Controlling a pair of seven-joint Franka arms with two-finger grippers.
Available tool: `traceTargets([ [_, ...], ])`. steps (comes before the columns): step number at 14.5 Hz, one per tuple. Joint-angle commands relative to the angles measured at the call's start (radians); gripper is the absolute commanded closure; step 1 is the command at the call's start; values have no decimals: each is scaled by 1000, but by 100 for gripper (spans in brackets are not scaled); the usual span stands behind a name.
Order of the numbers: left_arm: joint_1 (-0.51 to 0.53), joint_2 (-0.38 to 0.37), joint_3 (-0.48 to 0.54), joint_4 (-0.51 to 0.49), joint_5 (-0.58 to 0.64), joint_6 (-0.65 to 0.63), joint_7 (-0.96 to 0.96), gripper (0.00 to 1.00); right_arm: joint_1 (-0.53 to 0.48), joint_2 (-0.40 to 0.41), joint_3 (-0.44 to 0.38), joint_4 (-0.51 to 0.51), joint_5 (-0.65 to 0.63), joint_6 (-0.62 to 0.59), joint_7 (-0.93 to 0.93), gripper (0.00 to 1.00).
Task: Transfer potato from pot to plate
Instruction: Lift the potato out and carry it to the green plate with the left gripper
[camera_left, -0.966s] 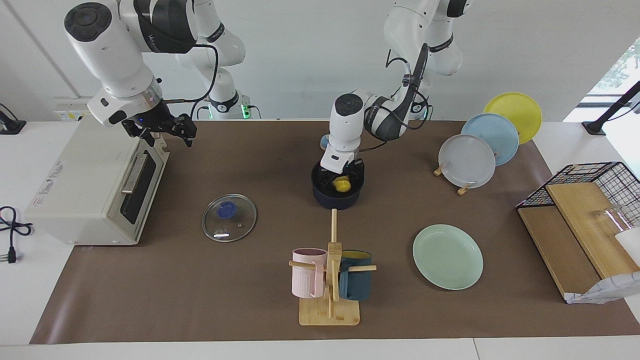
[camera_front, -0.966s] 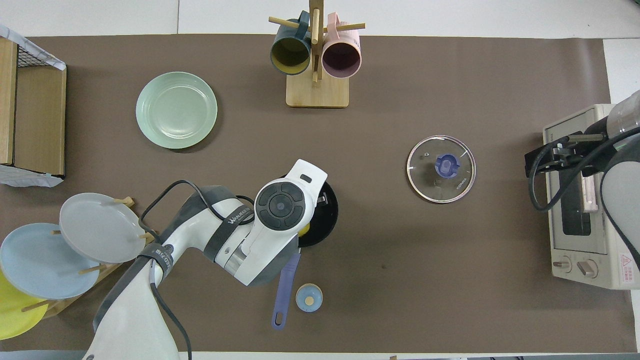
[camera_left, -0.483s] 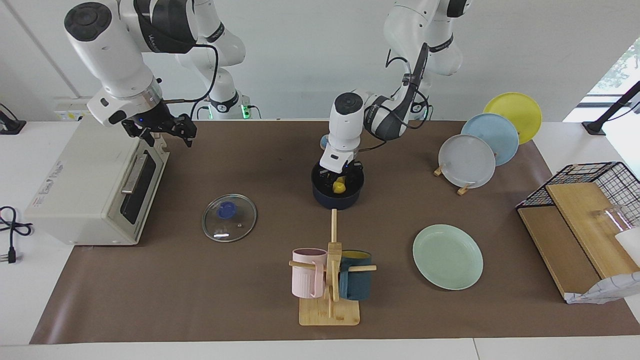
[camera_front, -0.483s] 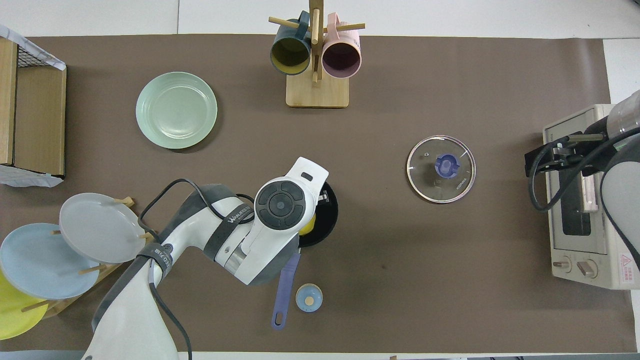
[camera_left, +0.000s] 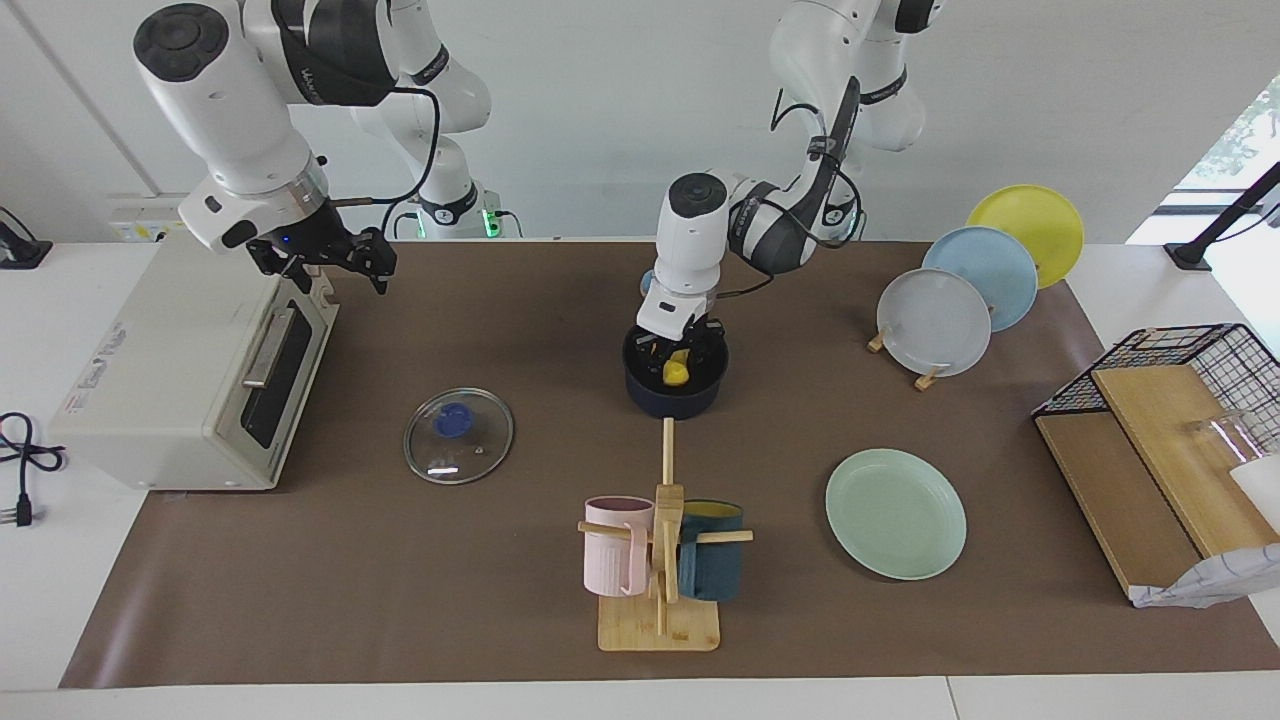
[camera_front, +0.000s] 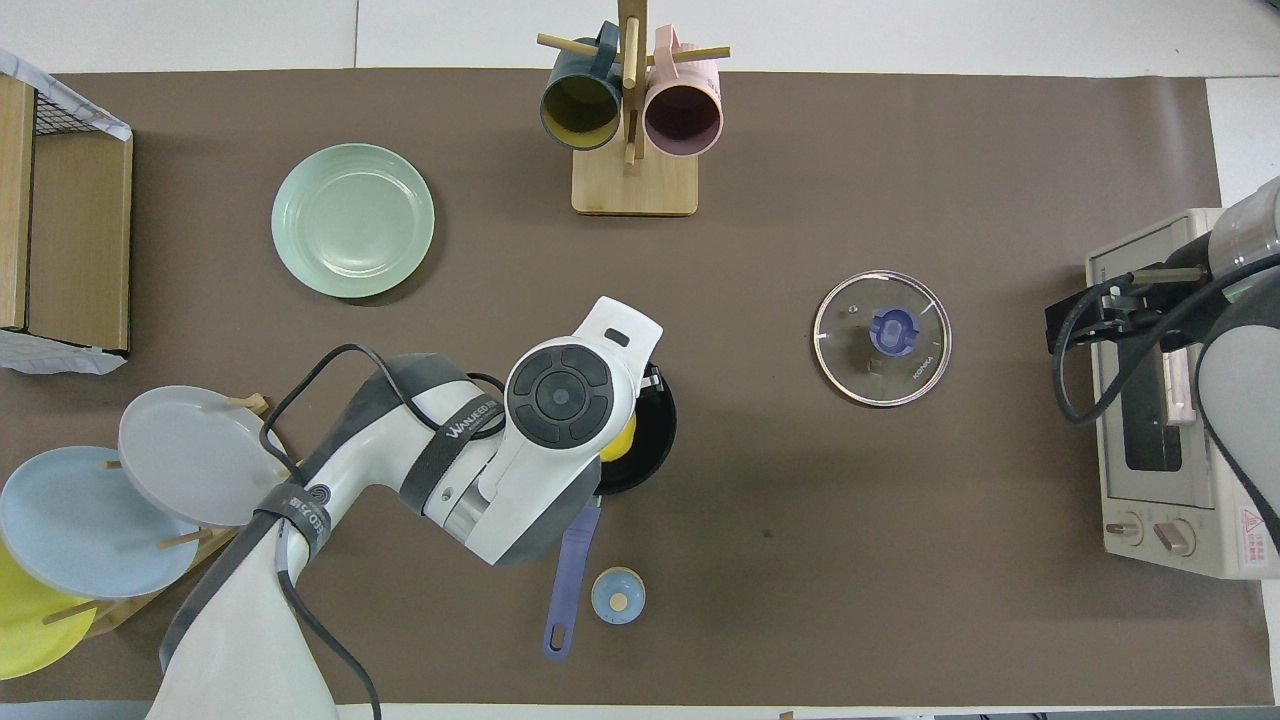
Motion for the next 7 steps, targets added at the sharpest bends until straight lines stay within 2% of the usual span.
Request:
traceTargets([
  [1, 47, -32, -7, 87, 15, -146, 5, 100, -36, -12, 34, -13, 9, 19, -11, 0],
  [5, 121, -40, -6, 236, -19, -290, 97, 100, -39, -12, 34, -13, 9, 19, -13, 0],
  [7, 217, -28, -7, 329, -58, -351, 197, 100, -39, -12, 36, -11, 8, 19, -13, 0],
])
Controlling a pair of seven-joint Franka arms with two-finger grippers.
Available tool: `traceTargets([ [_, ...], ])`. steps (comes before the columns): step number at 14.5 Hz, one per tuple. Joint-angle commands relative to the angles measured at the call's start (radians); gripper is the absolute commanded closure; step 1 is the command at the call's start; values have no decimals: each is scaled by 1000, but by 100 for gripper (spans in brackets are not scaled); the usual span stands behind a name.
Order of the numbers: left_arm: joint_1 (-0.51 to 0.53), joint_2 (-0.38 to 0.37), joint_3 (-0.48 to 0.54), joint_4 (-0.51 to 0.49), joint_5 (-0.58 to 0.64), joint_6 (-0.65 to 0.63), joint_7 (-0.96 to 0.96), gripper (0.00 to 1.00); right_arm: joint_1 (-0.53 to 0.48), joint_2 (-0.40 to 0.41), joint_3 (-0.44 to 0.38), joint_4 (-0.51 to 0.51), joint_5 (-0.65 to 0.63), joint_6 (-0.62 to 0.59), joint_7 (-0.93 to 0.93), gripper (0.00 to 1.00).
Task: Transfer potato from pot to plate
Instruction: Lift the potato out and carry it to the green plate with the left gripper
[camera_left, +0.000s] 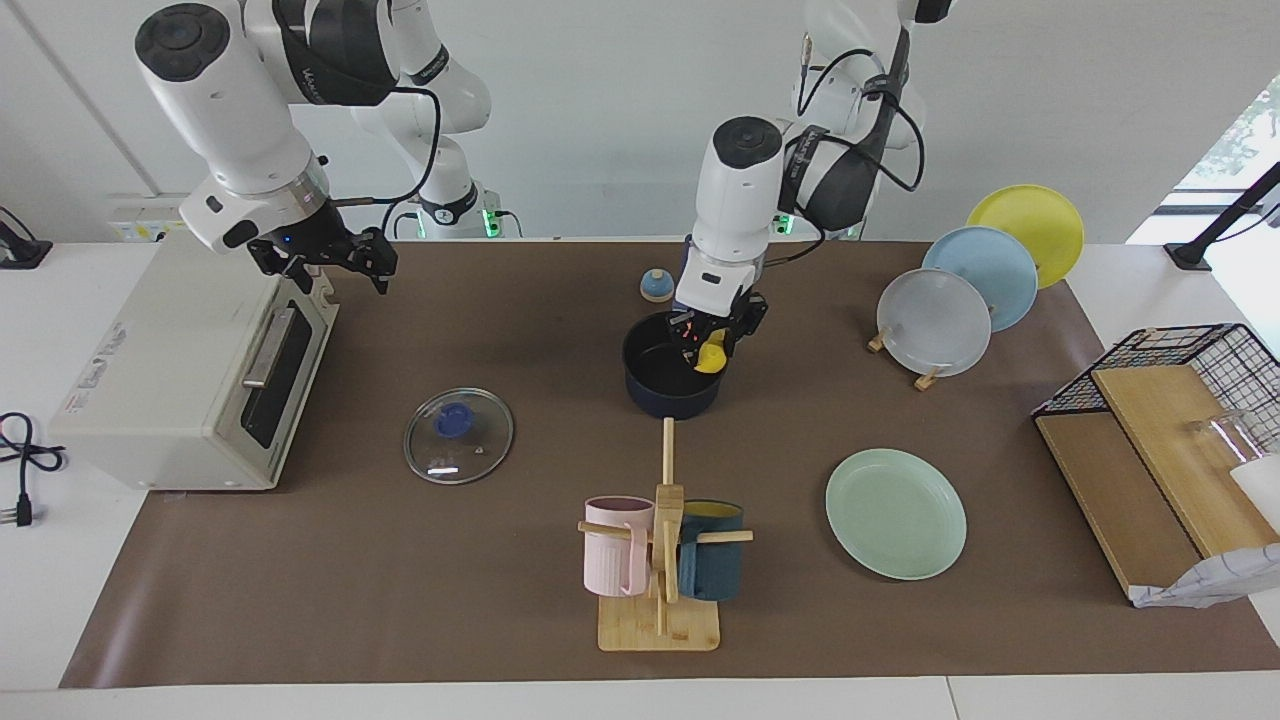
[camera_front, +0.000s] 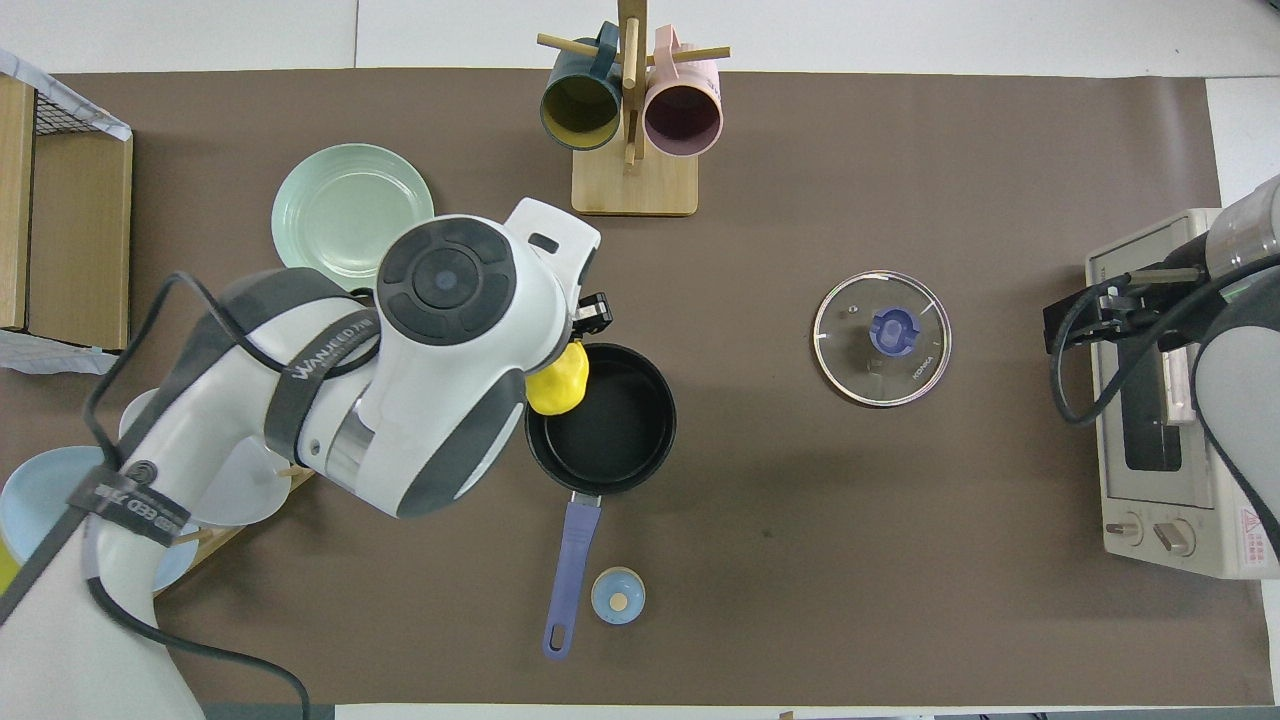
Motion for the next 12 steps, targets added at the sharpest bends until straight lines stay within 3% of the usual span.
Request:
traceTargets([
  [1, 118, 31, -7, 138, -57, -106, 141, 100, -26, -12, 18, -11, 9, 19, -13, 0],
  [3, 190, 74, -7, 212, -68, -117, 231, 100, -21, -15, 18, -11, 9, 19, -13, 0],
  [6, 307, 105, -7, 223, -81, -59, 429, 100, -18, -18, 18, -11, 9, 19, -11, 0],
  [12, 452, 330, -7, 319, -84, 124, 572, 100, -26, -20, 4, -10, 9, 20, -6, 0],
])
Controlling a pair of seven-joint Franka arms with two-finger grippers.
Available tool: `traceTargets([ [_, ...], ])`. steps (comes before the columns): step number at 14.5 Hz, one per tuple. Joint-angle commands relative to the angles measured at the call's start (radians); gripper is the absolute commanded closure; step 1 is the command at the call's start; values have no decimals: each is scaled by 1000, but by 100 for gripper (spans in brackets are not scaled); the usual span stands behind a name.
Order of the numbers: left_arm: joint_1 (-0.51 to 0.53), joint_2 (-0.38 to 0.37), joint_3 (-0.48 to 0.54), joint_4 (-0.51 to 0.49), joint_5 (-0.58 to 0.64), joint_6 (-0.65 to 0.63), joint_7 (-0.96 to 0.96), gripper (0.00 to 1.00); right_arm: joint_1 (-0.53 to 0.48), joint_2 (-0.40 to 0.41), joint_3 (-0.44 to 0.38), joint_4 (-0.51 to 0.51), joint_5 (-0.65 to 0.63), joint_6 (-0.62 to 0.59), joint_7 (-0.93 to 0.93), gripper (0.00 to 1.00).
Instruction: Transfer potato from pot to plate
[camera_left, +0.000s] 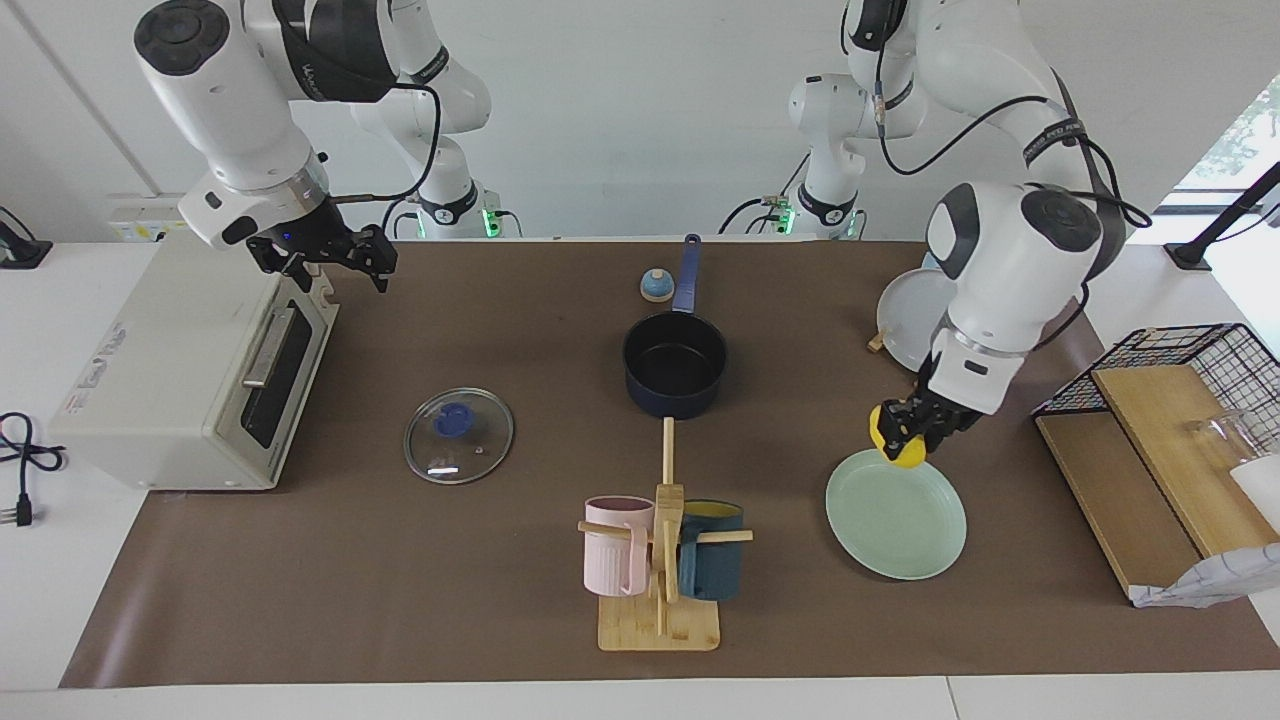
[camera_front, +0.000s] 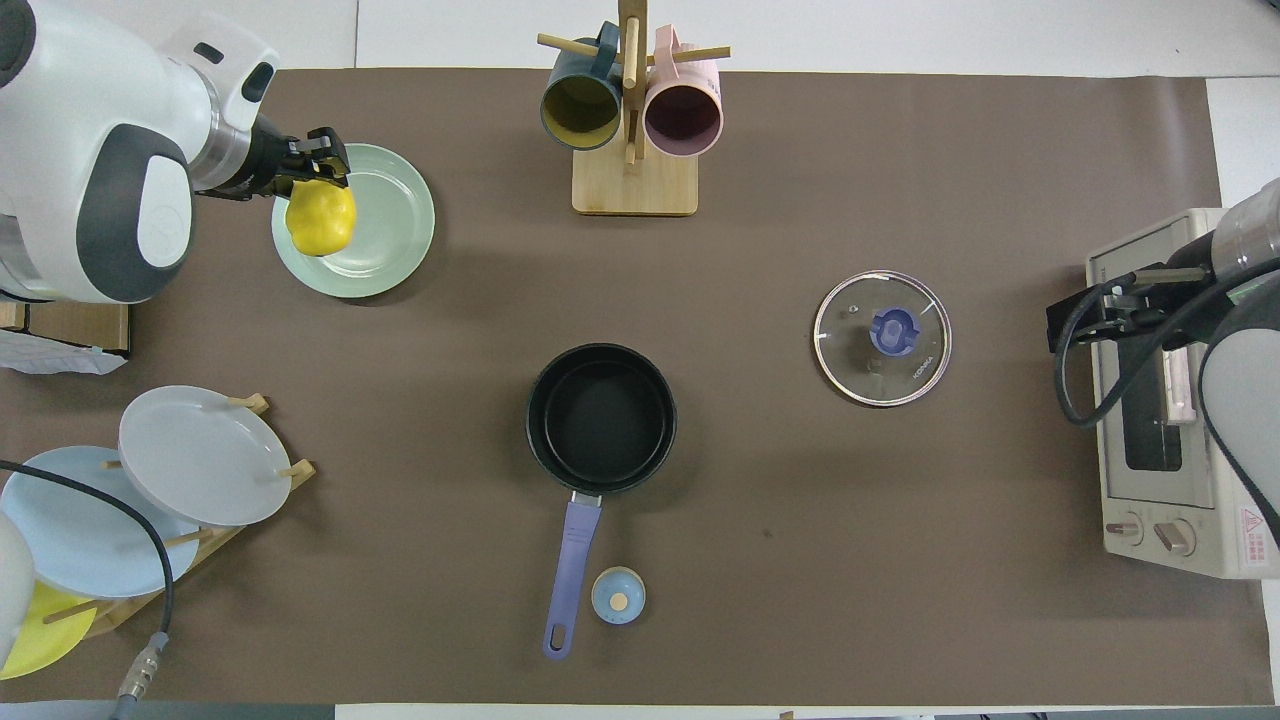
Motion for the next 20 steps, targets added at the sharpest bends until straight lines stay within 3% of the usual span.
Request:
traceTargets([
  [1, 20, 141, -10, 92, -19, 80, 22, 100, -27, -15, 3, -11, 9, 17, -6, 0],
  [7, 53, 184, -10, 4, -20, 221, 22, 100, -33, -17, 6, -13, 11, 22, -8, 0],
  [12, 53, 180, -10, -25, -20, 218, 20, 100, -39, -18, 6, -14, 11, 20, -9, 0],
  [13, 53, 178, -10, -25, -20, 217, 22, 91, -39, -18, 6, -14, 11, 20, -9, 0],
  [15, 47, 178, -7, -24, -19, 212, 20, 4, -39, -18, 6, -14, 11, 20, -9, 0],
  [18, 41, 175, -7, -1, -13, 194, 20, 0, -39, -18, 6, -13, 11, 20, -9, 0],
  [20, 50, 137, -5, 27, -6, 114, 22, 0, -39, -18, 6, -14, 11, 20, -9, 0],
])
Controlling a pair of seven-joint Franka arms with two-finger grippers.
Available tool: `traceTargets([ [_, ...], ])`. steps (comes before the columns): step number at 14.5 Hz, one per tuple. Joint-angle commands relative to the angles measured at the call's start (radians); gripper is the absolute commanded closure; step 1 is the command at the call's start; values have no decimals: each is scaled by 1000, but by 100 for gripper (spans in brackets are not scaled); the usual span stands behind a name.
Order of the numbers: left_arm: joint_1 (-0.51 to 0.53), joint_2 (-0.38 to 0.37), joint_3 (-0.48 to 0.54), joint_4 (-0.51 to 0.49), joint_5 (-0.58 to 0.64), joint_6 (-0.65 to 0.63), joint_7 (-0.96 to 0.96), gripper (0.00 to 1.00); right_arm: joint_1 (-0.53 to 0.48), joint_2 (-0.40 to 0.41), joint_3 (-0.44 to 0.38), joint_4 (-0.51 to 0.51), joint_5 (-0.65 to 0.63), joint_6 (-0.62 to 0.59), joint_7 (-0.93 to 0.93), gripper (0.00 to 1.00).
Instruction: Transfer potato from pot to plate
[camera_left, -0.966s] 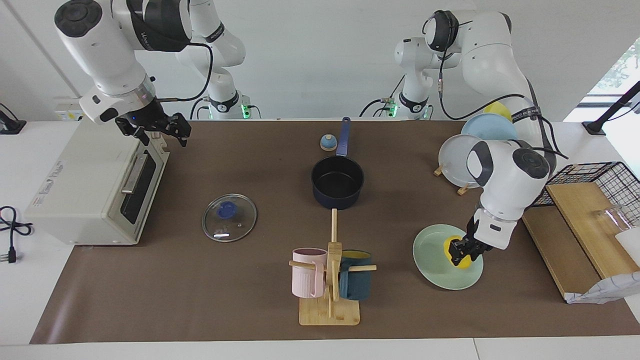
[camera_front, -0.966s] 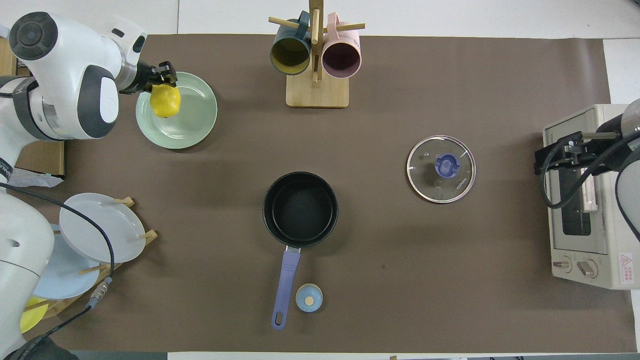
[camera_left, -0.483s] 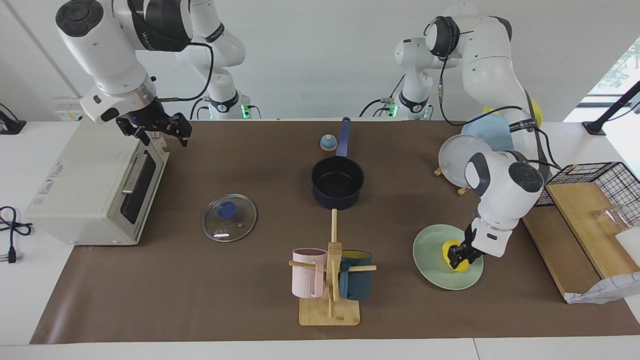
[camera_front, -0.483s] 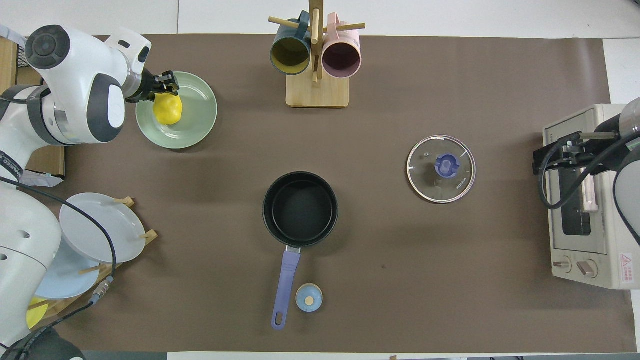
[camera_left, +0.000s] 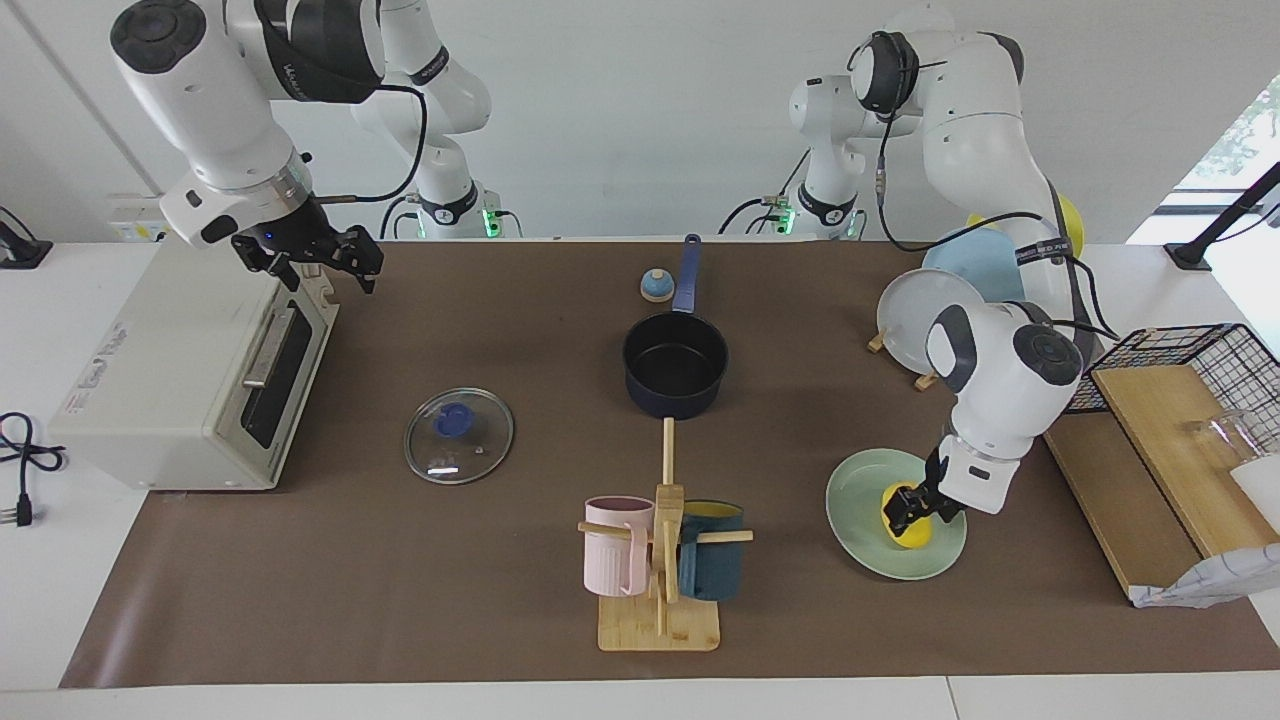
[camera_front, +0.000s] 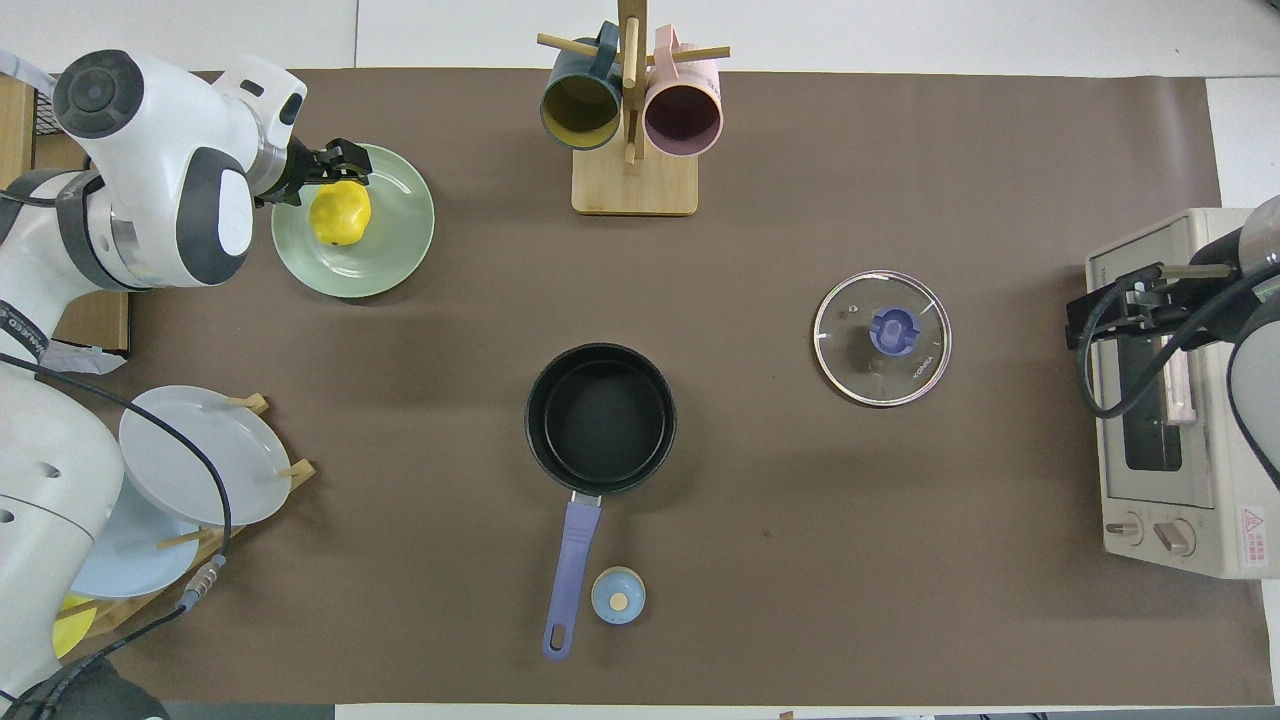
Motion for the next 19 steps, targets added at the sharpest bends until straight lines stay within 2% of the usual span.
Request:
traceTargets([
  [1, 5, -94, 7, 20, -1, -119, 10, 0, -16, -17, 7, -15, 11, 19, -9, 0],
  [8, 8, -431, 50, 18, 39, -492, 26, 0, -16, -17, 7, -15, 11, 19, -9, 0],
  [13, 36, -606, 53, 6, 62, -773, 258, 0, -16, -17, 7, -13, 11, 19, -9, 0],
  [15, 42, -671, 54, -56, 63, -813, 269, 0, -16, -17, 7, -15, 11, 19, -9, 0],
  [17, 41, -723, 48, -157, 63, -801, 272, 0, -16, -17, 7, -15, 11, 19, -9, 0],
  [19, 39, -732, 22, -192, 63, -787, 269, 0, -16, -17, 7, -15, 11, 19, -9, 0],
])
